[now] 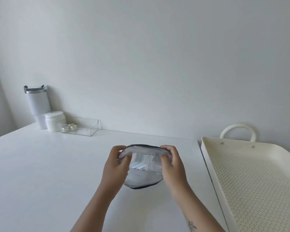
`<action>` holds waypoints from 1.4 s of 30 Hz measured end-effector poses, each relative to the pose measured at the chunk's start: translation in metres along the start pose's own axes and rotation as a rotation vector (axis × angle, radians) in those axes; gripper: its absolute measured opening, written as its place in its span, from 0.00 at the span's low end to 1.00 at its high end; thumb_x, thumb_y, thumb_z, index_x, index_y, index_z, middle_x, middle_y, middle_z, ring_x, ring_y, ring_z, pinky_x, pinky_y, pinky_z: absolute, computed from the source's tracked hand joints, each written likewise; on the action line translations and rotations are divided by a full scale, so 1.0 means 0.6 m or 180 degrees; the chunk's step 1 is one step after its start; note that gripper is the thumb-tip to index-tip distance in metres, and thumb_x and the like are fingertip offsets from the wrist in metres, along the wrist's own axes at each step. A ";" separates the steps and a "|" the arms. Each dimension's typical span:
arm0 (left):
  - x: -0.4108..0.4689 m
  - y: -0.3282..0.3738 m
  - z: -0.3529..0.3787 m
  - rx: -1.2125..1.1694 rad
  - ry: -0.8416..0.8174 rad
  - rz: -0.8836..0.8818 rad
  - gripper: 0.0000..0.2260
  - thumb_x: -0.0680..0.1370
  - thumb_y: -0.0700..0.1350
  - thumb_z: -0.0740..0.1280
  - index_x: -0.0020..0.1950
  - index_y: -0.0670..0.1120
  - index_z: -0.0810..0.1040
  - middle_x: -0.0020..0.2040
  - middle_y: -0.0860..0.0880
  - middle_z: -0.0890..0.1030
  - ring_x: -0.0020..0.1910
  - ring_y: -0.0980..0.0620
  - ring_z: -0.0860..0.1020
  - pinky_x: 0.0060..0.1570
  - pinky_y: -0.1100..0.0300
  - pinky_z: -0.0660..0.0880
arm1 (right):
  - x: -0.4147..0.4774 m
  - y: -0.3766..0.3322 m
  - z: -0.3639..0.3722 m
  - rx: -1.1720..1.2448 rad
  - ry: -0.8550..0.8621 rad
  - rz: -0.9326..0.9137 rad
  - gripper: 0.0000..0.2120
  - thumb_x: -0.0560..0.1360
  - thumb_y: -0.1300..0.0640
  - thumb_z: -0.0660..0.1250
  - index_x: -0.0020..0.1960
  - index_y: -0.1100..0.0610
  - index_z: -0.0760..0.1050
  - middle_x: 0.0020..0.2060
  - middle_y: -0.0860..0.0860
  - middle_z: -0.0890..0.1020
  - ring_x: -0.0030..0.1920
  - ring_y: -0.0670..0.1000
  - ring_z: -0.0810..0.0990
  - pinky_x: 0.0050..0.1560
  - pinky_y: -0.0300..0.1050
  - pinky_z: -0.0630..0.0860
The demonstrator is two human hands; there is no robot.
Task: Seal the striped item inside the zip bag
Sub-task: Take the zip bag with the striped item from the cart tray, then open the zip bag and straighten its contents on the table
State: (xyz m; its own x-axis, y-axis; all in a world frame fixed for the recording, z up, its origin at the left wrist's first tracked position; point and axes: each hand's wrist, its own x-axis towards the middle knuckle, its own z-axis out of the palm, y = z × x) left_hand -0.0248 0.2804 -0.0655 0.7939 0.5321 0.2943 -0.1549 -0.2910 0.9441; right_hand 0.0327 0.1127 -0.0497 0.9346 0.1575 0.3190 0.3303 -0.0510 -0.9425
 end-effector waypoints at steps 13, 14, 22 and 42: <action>0.008 -0.037 0.004 -0.0272 -0.0176 -0.0754 0.14 0.74 0.57 0.63 0.37 0.47 0.70 0.30 0.49 0.65 0.30 0.49 0.62 0.36 0.53 0.61 | 0.002 0.051 -0.016 0.1411 -0.0717 0.1040 0.07 0.73 0.52 0.70 0.50 0.52 0.77 0.47 0.52 0.83 0.45 0.51 0.81 0.43 0.49 0.79; 0.009 -0.039 0.003 -0.0309 -0.0136 -0.0816 0.13 0.75 0.58 0.63 0.37 0.50 0.72 0.29 0.51 0.65 0.28 0.50 0.62 0.34 0.54 0.62 | -0.001 0.050 -0.017 0.1698 -0.0899 0.1118 0.10 0.72 0.51 0.72 0.51 0.52 0.77 0.48 0.52 0.83 0.47 0.51 0.81 0.45 0.49 0.77; 0.017 -0.038 -0.014 -0.0938 -0.0245 -0.1010 0.11 0.79 0.52 0.63 0.44 0.45 0.73 0.26 0.52 0.62 0.23 0.52 0.63 0.26 0.60 0.64 | -0.001 0.050 -0.020 0.2195 -0.1571 0.1081 0.14 0.69 0.52 0.75 0.52 0.56 0.79 0.47 0.54 0.83 0.49 0.53 0.81 0.56 0.55 0.73; 0.025 -0.050 -0.028 -0.0505 -0.0239 -0.0334 0.12 0.77 0.47 0.69 0.39 0.45 0.68 0.29 0.47 0.75 0.32 0.46 0.81 0.39 0.54 0.72 | 0.021 0.102 -0.013 -0.0042 0.0676 0.0122 0.15 0.73 0.57 0.70 0.36 0.59 0.65 0.26 0.43 0.71 0.25 0.47 0.72 0.31 0.49 0.82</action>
State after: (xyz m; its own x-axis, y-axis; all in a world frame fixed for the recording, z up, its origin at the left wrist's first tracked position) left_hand -0.0183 0.3102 -0.0870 0.8512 0.4904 0.1868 -0.1550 -0.1051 0.9823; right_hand 0.0660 0.1040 -0.1026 0.9529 -0.0559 0.2982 0.2945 -0.0660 -0.9534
